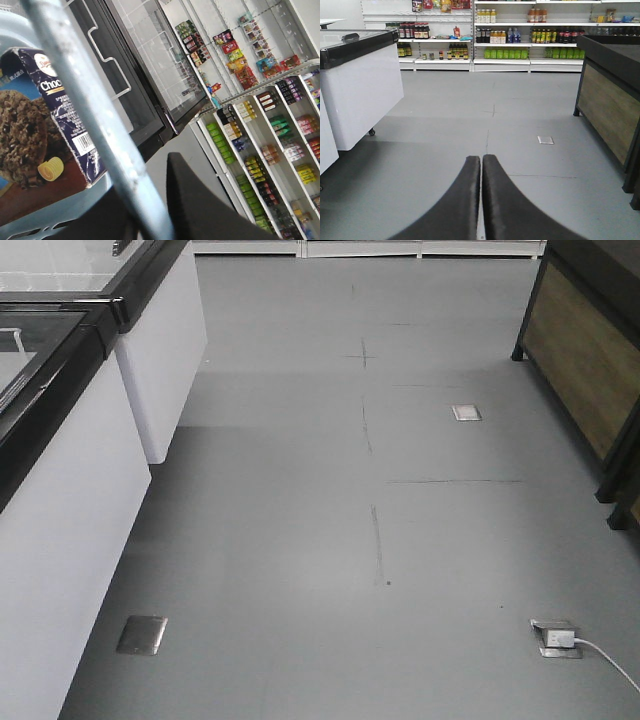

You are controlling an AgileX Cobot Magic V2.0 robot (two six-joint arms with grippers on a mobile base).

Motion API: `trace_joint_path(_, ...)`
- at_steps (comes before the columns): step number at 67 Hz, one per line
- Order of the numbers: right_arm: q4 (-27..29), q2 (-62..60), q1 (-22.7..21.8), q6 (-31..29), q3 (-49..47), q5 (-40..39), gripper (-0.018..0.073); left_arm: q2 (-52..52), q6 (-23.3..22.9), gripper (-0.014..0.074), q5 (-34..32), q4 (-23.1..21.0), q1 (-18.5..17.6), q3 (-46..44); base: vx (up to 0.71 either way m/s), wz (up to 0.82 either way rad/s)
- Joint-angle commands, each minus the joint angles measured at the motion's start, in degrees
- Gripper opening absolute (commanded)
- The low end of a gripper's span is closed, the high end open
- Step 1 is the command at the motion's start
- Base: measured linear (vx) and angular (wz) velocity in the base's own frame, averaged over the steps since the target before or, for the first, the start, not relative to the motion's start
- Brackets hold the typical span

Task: Left arm holds basket, right arm returns cookies

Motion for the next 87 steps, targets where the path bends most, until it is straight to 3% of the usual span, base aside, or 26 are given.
trace_joint_path(1, 0.00, -0.45, -0.39, -0.48, 0.15, -4.08, -0.0008, -1.68, 0.63, -0.0006, 2.88, -2.26, -0.14, -1.41, 0.00, 0.00)
trace_joint_path(37, 0.00, -0.45, -0.39, -0.48, 0.15, -4.08, -0.0008, -2.24, -0.43, -0.0006, 8.72, -2.26, -0.14, -11.15, 0.00, 0.00)
trace_joint_path(55, 0.00, -0.45, -0.39, -0.48, 0.15, -4.08, -0.0008, -3.17, -2.90, -0.0006, 18.99, -2.30, -0.51, -11.31, 0.00, 0.00)
trace_joint_path(67, 0.00, -0.45, -0.39, -0.48, 0.15, -4.08, -0.0008, -3.21, -5.75, -0.0006, 24.87, -1.99, -4.01, -11.09, 0.00, 0.00)
trace_joint_path(87, 0.00, -0.45, -0.39, -0.48, 0.15, -4.08, -0.0008, -3.21, -7.40, -0.0006, 28.67, 0.50, -14.84, -11.03, 0.00, 0.00)
